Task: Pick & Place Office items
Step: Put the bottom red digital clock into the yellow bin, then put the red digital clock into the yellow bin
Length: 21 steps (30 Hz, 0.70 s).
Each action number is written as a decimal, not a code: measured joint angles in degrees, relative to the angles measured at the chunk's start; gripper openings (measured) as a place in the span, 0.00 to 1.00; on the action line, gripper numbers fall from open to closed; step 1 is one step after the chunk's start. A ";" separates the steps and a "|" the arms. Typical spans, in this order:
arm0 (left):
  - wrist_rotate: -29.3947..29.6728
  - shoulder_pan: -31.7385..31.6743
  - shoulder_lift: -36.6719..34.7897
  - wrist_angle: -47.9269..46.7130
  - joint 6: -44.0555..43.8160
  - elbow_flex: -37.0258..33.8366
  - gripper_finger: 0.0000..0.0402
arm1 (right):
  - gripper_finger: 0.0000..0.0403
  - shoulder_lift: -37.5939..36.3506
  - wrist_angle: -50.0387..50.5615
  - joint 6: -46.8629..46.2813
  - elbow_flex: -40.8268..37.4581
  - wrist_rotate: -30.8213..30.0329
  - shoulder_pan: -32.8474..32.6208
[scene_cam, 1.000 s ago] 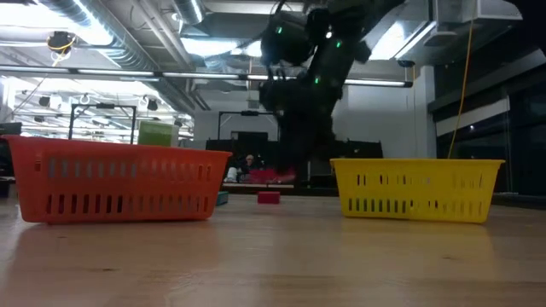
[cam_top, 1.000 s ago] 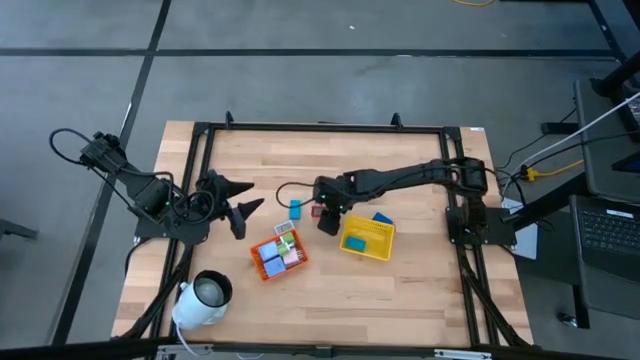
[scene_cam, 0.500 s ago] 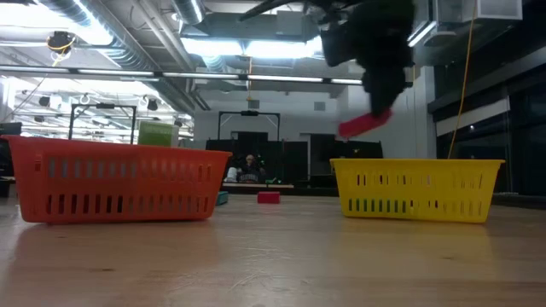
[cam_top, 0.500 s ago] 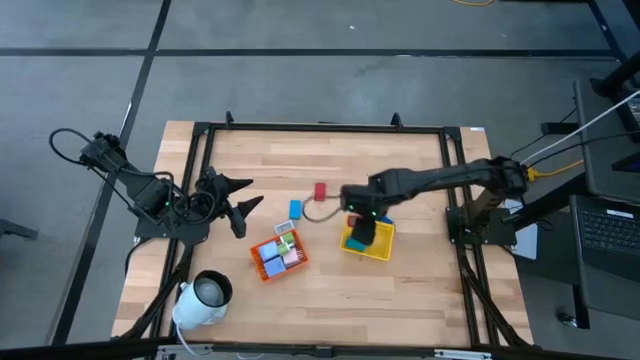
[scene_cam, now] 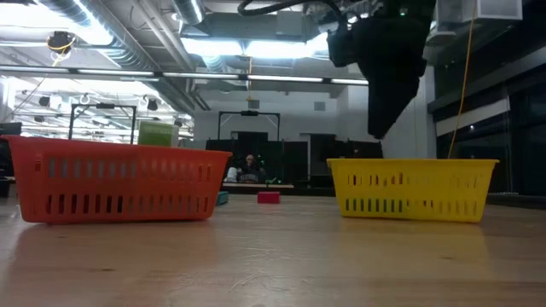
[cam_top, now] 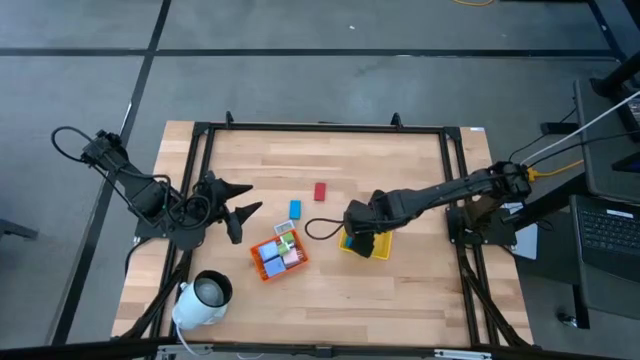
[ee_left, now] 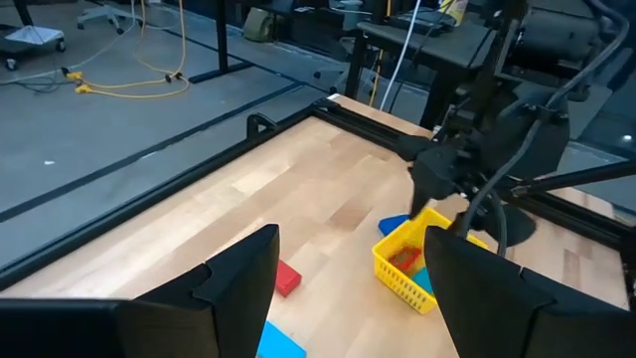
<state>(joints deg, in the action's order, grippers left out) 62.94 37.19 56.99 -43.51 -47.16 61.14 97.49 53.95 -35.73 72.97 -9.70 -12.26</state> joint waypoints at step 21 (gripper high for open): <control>2.59 0.39 0.00 3.45 -1.47 0.00 0.61 | 0.80 6.98 -21.56 -38.77 1.40 7.87 22.70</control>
<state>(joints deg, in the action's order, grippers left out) 65.53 37.58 56.99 -40.05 -48.63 61.14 104.47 32.40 -74.49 74.37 -1.83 10.43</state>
